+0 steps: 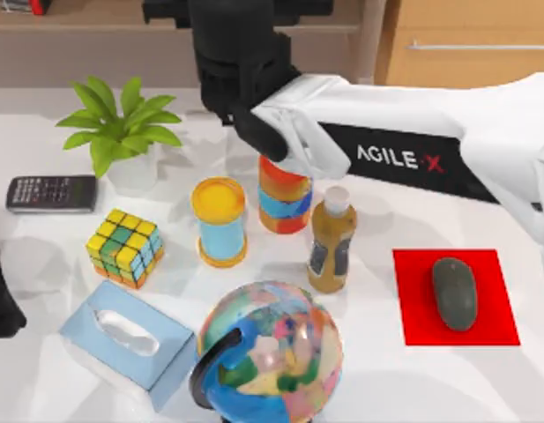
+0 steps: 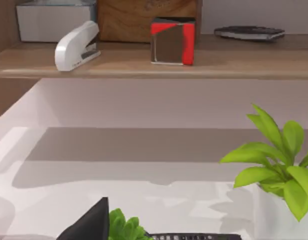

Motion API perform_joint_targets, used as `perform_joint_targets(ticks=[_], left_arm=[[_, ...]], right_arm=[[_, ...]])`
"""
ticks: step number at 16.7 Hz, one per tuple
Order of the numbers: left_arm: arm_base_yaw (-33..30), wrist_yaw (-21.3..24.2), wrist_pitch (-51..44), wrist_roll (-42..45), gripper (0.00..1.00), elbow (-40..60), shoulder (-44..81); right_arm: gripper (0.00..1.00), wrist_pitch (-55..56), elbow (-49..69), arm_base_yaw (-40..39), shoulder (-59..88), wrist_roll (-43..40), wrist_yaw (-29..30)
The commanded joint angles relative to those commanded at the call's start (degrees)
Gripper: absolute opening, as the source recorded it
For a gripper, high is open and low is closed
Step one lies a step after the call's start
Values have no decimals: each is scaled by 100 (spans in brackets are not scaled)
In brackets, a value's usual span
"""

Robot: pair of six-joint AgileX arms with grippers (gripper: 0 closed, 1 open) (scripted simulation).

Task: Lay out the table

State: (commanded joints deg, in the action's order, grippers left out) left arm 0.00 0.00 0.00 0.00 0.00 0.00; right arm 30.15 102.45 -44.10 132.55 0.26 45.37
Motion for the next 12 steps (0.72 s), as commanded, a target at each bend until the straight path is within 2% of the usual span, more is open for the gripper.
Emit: perform_joint_targets(ticks=[5, 12], left_arm=[[0, 0, 0, 0, 100, 0, 0], [0, 0, 0, 0, 100, 0, 0]], right_arm=[[0, -270, -980, 53, -943, 571, -772], [0, -719, -3347, 322, -3117, 2134, -2708]])
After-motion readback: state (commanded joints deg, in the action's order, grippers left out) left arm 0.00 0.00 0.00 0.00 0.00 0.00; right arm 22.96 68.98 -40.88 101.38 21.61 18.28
